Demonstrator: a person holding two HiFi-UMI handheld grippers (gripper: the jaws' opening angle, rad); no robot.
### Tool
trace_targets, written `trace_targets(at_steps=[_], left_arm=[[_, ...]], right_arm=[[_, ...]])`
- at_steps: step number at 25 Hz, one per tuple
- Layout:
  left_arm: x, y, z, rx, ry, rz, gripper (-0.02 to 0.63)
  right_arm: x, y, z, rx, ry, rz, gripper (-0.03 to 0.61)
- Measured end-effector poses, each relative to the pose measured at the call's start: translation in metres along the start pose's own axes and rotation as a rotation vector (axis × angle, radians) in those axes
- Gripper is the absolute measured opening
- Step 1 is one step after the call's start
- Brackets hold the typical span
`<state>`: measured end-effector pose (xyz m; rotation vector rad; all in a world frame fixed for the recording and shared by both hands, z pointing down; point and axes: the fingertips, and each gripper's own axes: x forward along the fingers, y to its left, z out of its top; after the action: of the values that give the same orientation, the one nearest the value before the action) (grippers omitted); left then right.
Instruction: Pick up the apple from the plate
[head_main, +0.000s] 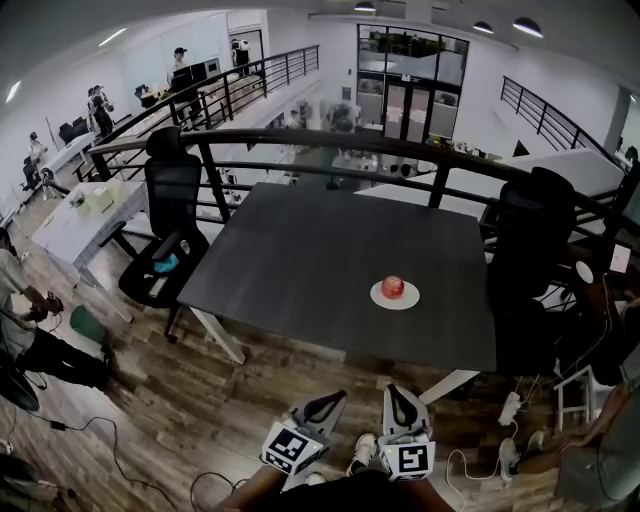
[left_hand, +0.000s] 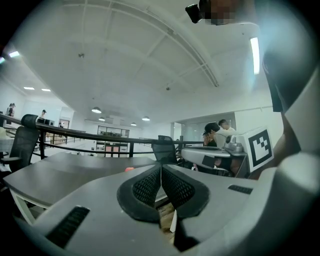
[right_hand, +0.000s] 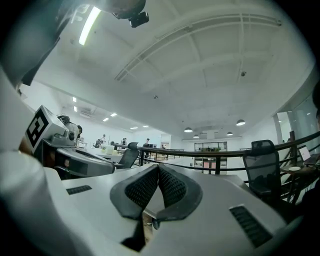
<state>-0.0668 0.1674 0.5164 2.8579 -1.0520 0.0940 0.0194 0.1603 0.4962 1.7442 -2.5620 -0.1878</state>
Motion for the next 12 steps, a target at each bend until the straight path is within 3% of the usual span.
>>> trace_targets(at_steps=[12], left_arm=[[0.100,0.038,0.017,0.008,0.012,0.044,0.026]], right_arm=[[0.082,-0.072,-0.002,0.052,-0.049,0.086,0.025]])
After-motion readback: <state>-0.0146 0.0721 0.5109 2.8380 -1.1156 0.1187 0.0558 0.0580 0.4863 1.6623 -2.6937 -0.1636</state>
